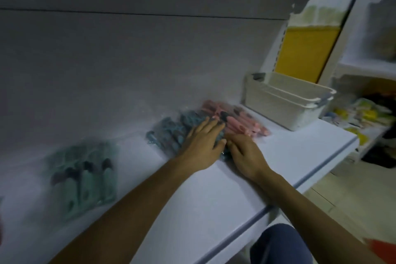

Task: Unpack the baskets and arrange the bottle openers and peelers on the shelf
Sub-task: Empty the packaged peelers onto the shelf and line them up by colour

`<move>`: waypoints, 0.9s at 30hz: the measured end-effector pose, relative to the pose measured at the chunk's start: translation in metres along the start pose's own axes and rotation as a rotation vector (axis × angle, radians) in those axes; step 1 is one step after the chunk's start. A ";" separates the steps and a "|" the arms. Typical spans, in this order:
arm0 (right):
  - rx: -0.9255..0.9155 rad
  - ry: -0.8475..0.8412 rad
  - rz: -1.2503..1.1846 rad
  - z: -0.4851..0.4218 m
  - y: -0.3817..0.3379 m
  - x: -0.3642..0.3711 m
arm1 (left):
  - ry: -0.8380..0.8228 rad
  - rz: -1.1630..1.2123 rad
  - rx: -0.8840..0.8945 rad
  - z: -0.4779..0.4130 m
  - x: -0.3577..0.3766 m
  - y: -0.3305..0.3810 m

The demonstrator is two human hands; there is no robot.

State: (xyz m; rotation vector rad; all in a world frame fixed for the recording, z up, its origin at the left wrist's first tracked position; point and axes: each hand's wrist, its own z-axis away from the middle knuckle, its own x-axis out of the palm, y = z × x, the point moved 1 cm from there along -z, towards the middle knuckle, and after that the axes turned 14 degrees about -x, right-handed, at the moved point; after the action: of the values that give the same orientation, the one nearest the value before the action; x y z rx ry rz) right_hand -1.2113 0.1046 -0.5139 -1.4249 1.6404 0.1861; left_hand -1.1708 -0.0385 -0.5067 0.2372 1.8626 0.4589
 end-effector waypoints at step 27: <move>0.454 -0.065 0.423 -0.005 0.072 -0.032 | -0.167 -0.173 -0.104 -0.050 0.035 0.015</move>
State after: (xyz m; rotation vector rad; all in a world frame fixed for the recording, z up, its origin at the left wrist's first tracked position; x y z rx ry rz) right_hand -1.2783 0.1464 -0.5202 -0.7189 1.7748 0.0882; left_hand -1.2302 -0.0218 -0.5166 0.0417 1.6741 0.4029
